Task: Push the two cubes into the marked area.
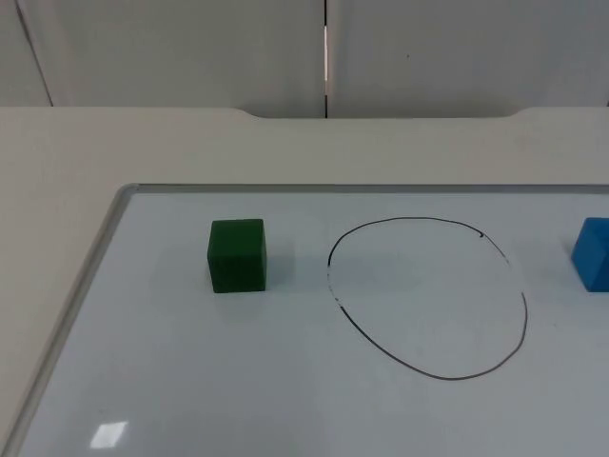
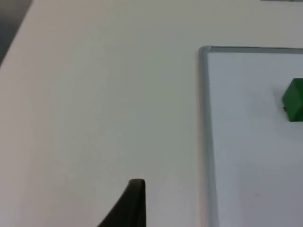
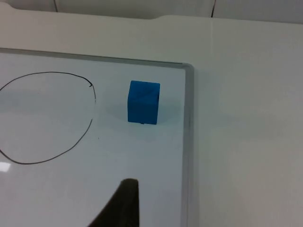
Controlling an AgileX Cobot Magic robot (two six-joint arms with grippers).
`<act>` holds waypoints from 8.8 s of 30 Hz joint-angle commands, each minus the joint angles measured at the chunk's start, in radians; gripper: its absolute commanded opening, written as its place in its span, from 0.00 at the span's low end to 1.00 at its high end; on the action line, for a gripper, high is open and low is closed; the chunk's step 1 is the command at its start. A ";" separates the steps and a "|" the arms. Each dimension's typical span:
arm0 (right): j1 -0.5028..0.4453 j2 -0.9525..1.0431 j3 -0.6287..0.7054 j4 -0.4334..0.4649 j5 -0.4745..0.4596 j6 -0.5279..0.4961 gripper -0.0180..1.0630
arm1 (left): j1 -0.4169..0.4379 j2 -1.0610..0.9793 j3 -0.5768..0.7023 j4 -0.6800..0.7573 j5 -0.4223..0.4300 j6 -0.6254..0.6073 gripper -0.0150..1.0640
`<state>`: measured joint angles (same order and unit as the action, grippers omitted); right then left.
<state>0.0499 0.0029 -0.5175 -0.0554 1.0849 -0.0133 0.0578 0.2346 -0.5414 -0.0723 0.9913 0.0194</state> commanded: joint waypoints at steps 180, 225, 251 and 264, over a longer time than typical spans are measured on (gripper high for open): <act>-0.005 -0.003 0.002 -0.023 -0.009 0.013 0.99 | -0.456 1.801 -0.441 -1.328 -0.885 0.996 0.01; -0.005 -0.003 0.002 -0.026 -0.009 0.013 0.99 | -0.575 1.804 -0.441 -1.331 -0.902 0.969 0.01; -0.005 -0.003 0.002 -0.026 -0.009 0.013 0.99 | -0.600 1.804 -0.443 -1.334 -0.901 0.969 0.01; -0.005 -0.003 0.002 -0.026 -0.009 0.013 0.99 | -0.637 1.806 -0.461 -1.326 -0.908 0.971 0.01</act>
<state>0.0499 0.0029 -0.5175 -0.0772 1.0834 0.0000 -0.5697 2.0424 -0.9953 -1.3918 0.0867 0.9945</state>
